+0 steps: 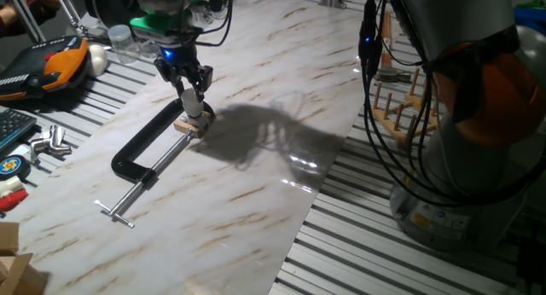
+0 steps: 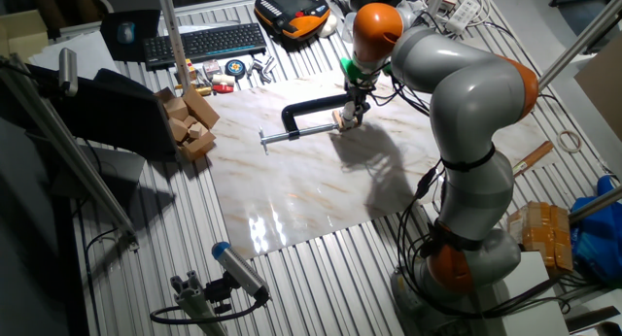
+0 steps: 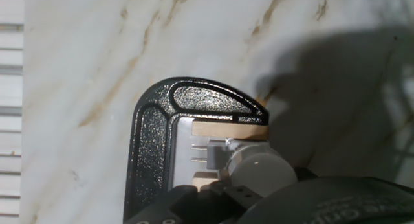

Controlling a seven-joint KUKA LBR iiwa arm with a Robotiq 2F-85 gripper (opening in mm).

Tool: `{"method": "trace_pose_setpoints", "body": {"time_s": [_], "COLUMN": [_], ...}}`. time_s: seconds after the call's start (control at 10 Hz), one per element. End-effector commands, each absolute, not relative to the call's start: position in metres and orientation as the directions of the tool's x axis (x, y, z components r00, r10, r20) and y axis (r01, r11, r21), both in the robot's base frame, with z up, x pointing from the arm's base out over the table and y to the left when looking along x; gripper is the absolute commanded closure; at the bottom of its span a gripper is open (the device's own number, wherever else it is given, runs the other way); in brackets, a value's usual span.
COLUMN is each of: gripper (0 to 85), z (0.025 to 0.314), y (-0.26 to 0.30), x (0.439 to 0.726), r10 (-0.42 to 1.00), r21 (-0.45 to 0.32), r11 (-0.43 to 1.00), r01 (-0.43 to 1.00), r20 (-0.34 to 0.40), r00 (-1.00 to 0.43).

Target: Take out the light bulb by rotating it

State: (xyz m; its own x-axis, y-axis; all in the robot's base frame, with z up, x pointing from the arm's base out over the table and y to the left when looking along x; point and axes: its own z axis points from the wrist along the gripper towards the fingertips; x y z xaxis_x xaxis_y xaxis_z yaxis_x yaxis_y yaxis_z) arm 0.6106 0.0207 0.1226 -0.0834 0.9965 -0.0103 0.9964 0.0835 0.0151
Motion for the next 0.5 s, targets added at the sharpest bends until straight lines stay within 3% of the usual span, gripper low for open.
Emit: {"method": "trace_pose_setpoints", "body": {"time_s": [0.0,0.4], "gripper": [85.0,85.0], "z": [0.1227,0.1224], "y": [0.0208,0.0210], "x": [0.6104,0.6102], "r10": [0.995,0.984], "r21": [0.015,0.006], "r11": [0.097,0.176], "r01": [0.995,0.984], "r20": [-0.009,0.004], "r00": [-0.097,-0.176]}}
